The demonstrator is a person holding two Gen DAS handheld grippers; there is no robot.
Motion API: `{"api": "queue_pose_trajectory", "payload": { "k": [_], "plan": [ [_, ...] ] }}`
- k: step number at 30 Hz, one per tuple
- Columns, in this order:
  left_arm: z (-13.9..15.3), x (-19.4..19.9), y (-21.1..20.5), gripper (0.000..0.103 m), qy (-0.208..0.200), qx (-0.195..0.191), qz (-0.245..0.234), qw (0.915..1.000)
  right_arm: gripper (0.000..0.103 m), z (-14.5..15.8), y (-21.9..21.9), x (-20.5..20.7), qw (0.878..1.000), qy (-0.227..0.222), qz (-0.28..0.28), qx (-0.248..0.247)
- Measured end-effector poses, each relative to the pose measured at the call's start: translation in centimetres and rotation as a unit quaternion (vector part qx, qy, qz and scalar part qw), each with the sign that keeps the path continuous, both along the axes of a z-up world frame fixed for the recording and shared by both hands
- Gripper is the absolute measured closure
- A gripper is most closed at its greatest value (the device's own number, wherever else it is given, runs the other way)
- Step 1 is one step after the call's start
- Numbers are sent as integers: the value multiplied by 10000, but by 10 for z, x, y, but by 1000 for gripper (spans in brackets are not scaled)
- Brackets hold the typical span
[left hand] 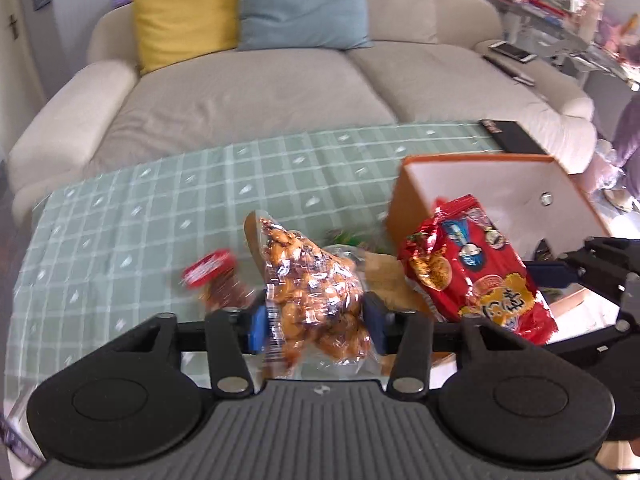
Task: Organize snacks
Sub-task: 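Lift both held snacks and carry them toward the orange box, then lower both snacks into the box and open both tools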
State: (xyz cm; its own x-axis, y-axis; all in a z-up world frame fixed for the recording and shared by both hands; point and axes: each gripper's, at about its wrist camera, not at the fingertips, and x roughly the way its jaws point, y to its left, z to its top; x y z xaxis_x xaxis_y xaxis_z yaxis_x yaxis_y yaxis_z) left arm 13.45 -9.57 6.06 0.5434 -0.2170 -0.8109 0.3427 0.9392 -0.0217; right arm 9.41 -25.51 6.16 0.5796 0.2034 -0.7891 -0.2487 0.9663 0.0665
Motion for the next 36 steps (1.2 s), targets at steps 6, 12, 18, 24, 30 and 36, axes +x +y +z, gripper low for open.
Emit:
{"api": "queue_pose_trajectory", "payload": {
  "k": [6, 12, 18, 24, 30, 36],
  "plan": [
    [0, 21, -46, 75, 232, -175, -386, 9988, 35, 3, -45, 22, 9989, 305, -223, -275],
    [0, 34, -90, 75, 209, -293, -824, 9959, 35, -6, -89, 35, 9963, 558, -526, -390],
    [4, 46, -113, 75, 212, -429, -1013, 9937, 35, -15, -118, 37, 9948, 636, -702, -364],
    [-5, 58, -155, 75, 332, -399, -1365, 9893, 35, -31, -147, 47, 9908, 845, -936, -485],
    [-37, 74, -192, 75, 688, -285, -1550, 9851, 35, -57, -166, 58, 9849, 1164, -1004, -791],
    [-64, 88, -205, 75, 910, -290, -1609, 9823, 35, -79, -175, 68, 9797, 1378, -1004, -1051]
  ]
}}
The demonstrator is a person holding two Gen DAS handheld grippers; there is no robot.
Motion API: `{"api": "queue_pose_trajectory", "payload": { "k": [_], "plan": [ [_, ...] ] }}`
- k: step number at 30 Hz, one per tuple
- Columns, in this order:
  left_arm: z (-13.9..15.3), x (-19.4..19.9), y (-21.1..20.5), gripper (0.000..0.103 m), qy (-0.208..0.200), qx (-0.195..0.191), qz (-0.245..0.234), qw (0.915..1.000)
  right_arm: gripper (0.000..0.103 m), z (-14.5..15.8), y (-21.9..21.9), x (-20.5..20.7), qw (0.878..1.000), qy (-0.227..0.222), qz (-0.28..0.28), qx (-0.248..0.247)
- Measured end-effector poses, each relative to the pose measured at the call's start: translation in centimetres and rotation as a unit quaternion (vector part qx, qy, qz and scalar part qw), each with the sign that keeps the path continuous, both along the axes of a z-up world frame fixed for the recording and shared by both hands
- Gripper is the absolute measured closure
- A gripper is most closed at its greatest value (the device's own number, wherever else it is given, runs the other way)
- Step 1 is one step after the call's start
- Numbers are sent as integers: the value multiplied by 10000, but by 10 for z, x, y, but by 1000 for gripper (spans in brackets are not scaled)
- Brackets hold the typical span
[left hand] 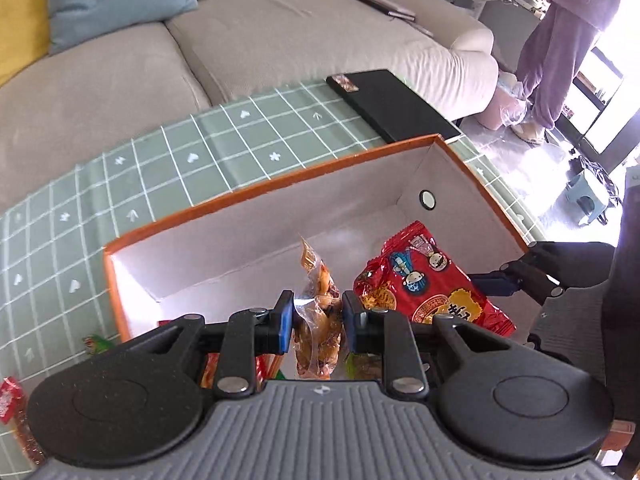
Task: Organize snacks
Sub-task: 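Lower both snacks into the box and open both tools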
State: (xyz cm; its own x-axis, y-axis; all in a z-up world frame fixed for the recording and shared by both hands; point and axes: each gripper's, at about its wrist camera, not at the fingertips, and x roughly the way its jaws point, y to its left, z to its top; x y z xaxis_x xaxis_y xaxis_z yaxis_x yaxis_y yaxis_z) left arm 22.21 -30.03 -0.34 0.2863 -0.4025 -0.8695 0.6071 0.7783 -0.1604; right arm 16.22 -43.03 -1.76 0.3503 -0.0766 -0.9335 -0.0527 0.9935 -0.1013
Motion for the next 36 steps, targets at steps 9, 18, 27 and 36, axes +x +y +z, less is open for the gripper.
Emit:
{"api": "queue_pose_trajectory", "payload": {
  "k": [9, 18, 27, 36],
  "plan": [
    [-26, 11, -2, 75, 39, 295, 69, 9995, 35, -24, -4, 20, 9996, 269, -46, -100],
    [-24, 9, -2, 72, -107, 582, -32, 9982, 33, -34, -5, 27, 9989, 412, -185, -132],
    [-6, 2, 7, 35, -341, 555, -12, 9979, 18, -26, 2, 25, 9982, 367, -208, -428],
    [22, -11, 28, 26, -468, 431, 56, 9980, 14, 2, 16, 16, 9985, 119, -168, -514]
  ]
}}
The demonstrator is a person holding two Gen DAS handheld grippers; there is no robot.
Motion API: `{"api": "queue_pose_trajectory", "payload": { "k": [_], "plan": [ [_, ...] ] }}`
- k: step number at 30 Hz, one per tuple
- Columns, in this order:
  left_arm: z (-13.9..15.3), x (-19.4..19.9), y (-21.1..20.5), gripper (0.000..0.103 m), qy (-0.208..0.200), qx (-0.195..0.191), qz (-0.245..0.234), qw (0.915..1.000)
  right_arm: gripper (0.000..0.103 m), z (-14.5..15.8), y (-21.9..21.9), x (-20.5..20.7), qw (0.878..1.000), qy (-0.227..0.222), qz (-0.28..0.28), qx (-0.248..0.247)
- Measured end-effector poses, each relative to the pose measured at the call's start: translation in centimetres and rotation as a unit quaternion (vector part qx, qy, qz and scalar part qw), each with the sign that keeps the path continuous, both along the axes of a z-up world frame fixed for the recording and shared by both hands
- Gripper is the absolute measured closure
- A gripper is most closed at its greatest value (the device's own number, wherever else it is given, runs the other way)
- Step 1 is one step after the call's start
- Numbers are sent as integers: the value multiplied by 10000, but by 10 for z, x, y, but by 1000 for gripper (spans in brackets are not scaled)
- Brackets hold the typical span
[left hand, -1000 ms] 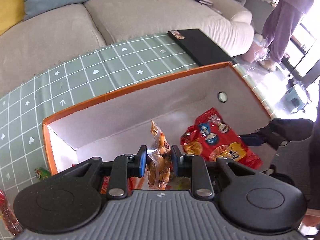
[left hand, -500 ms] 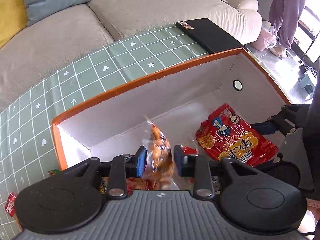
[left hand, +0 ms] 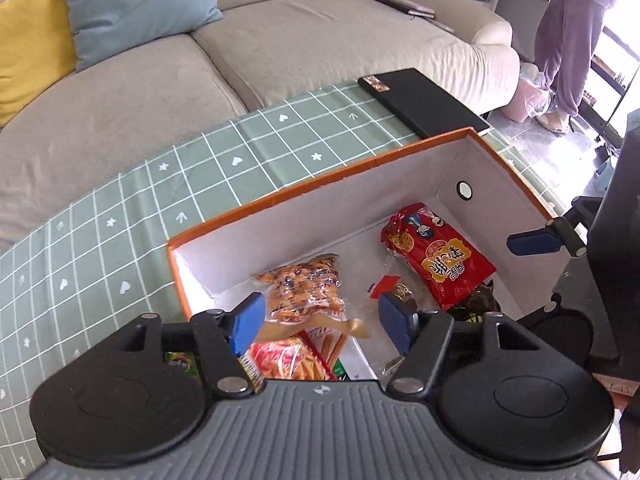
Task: Organize snacks
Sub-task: 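Lower both snacks into the box and open both tools, then withdraw both tools from the box toward the two remaining snacks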
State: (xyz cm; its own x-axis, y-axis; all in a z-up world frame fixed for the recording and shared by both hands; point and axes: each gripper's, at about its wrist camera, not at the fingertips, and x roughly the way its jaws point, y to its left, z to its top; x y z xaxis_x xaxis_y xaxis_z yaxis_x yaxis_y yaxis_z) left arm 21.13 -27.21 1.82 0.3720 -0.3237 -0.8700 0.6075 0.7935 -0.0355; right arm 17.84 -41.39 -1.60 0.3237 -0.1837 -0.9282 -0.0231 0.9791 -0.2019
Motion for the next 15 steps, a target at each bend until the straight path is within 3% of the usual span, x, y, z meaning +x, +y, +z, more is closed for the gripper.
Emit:
{"api": "queue_pose_trajectory", "payload": {
  "k": [9, 15],
  "plan": [
    [30, -17, 40, 26, -70, -35, 185, 9998, 13, 39, 47, -16, 9984, -348, 426, -99],
    [40, -22, 79, 26, 57, 151, 350, 9993, 13, 60, 85, -27, 9960, -442, 779, 19]
  ]
}}
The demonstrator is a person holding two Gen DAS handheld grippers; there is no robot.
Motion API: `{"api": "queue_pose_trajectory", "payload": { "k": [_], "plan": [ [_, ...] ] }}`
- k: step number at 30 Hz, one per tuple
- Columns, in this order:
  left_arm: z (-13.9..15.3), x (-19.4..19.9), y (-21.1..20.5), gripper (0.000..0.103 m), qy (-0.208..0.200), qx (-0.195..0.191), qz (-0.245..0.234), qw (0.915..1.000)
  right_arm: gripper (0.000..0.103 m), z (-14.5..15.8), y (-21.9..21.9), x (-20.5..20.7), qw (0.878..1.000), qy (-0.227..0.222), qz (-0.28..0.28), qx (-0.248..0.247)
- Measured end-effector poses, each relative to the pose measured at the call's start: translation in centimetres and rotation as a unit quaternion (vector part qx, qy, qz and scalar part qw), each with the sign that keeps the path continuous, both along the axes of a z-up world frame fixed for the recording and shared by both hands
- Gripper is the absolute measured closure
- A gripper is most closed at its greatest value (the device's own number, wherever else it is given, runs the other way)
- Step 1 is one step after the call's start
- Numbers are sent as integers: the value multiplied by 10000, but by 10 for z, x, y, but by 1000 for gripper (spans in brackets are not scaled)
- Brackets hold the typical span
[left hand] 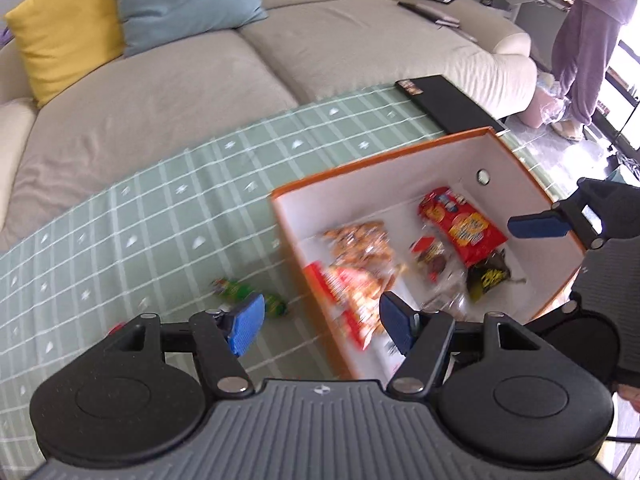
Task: Organize snacks
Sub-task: 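Withdraw both tools from the box toward the two remaining snacks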
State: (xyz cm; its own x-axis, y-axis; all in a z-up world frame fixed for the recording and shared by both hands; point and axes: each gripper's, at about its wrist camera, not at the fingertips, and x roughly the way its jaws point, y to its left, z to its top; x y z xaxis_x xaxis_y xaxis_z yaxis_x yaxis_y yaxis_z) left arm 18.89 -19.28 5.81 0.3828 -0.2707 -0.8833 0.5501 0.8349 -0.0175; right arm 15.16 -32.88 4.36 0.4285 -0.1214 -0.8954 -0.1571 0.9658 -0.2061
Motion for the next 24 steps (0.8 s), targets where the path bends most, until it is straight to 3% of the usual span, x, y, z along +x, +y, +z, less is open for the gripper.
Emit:
{"api": "queue_pose_trajectory", "payload": {
  "k": [9, 12, 15, 19, 24],
  "plan": [
    [4, -1, 75, 26, 103, 618, 15, 9980, 13, 22, 65, -7, 9971, -172, 644, 375],
    [2, 0, 99, 26, -30, 740, 75, 9972, 19, 25, 90, -10, 9940, -230, 932, 521],
    [-3, -1, 124, 26, -74, 762, 106, 9970, 21, 22, 114, -11, 9902, -313, 1246, 555],
    [-13, 3, 147, 26, 10, 732, 267, 9970, 35, 14, 139, -9, 9862, -277, 1530, 576],
    [-30, 11, 166, 26, 307, 525, 556, 9966, 38, -5, 157, 1, 9838, -134, 1713, 505]
  ]
}}
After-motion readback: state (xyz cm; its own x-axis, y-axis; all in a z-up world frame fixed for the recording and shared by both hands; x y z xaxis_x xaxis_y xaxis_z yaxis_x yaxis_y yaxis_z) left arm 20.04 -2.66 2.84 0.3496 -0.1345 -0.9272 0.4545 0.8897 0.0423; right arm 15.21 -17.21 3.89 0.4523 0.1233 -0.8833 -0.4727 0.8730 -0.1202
